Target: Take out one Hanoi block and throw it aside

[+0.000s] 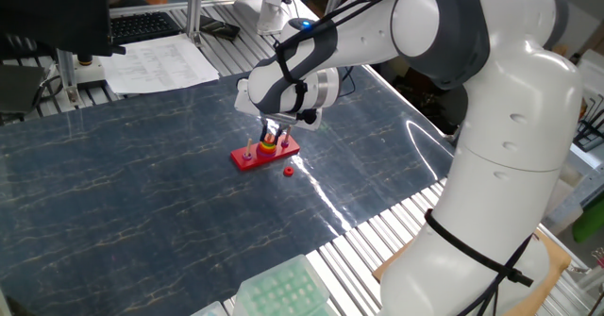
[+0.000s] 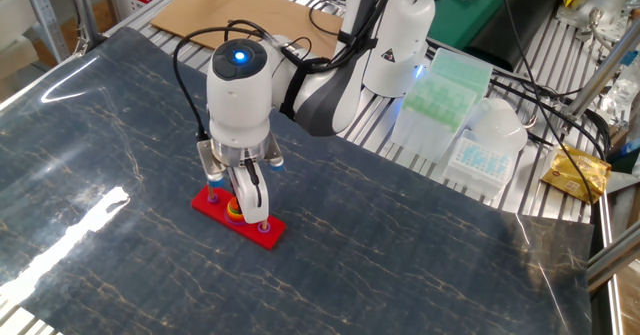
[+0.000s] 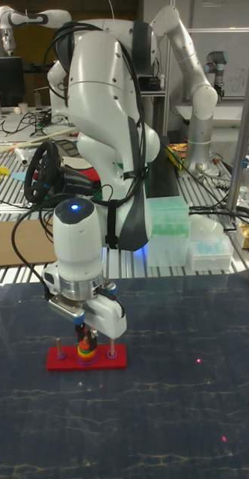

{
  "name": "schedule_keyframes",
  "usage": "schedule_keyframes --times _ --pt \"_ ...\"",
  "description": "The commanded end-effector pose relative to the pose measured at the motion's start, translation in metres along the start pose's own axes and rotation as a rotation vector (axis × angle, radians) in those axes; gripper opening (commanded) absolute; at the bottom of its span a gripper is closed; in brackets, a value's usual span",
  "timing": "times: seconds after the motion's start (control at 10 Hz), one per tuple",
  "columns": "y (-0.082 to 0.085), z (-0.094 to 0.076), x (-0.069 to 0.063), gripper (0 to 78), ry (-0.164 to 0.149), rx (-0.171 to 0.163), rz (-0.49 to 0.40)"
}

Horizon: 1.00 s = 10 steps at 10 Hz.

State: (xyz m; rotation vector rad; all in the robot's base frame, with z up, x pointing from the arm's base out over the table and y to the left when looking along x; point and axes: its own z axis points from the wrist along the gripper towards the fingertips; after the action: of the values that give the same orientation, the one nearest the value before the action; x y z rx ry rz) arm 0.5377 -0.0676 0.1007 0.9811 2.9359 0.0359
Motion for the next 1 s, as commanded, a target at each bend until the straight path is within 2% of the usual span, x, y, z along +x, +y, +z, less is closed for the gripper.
schedule_keyframes --times 0.1,0.6,1.0 --pt "-0.001 -0.009 0.000 1.2 -0.013 0.016 -0.002" --pt "-0.003 -0.017 0.000 1.2 -0.012 0.025 -0.003" --pt "-0.007 -0.037 0.003 1.2 0.008 0.038 -0.005"
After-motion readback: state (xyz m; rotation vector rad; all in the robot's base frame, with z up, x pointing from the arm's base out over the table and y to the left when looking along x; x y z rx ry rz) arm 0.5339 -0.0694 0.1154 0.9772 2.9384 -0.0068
